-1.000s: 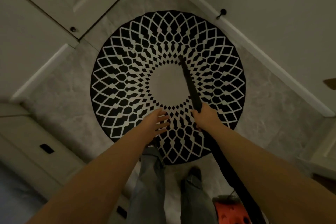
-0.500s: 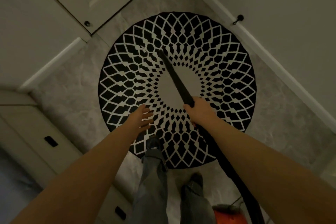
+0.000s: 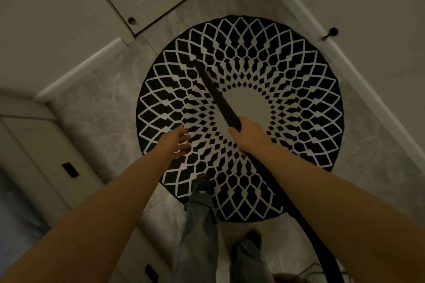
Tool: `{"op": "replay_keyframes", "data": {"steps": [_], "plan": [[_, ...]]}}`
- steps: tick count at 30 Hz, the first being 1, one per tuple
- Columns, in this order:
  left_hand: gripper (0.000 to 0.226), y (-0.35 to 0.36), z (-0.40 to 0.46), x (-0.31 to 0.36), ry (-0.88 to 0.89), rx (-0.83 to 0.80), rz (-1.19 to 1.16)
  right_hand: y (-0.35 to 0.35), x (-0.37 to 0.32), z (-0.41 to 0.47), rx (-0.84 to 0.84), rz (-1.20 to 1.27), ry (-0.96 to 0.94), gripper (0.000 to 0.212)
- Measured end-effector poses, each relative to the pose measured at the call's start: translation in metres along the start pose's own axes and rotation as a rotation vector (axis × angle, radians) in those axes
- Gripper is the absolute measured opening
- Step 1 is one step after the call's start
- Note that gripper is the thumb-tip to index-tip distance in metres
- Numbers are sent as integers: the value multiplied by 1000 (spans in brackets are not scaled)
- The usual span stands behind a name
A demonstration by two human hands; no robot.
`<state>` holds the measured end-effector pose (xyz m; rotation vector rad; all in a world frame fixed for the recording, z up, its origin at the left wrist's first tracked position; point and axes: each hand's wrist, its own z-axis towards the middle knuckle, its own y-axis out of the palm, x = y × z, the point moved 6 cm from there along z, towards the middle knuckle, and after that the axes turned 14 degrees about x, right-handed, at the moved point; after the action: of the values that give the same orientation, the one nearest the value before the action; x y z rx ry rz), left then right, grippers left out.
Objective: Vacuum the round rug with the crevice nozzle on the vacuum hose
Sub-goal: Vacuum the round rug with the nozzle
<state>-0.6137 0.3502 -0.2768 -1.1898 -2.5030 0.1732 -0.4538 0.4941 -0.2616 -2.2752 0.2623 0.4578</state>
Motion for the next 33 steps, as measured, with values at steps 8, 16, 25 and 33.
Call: {"op": "replay_keyframes", "data": {"steps": [8,16,25,33], "plan": [[43,-18,6,38,125,14,43,-1,-27,21,66,36,30,42],[44,-25,10,58,102,18,-66,4,-40,27,27,9,-36,40],[43,-13,23,59,97,-10,-39,-24,-56,72,74,80,37,30],[44,7,34,89,121,-40,138,-58,-37,91,136,161,163,30]]}}
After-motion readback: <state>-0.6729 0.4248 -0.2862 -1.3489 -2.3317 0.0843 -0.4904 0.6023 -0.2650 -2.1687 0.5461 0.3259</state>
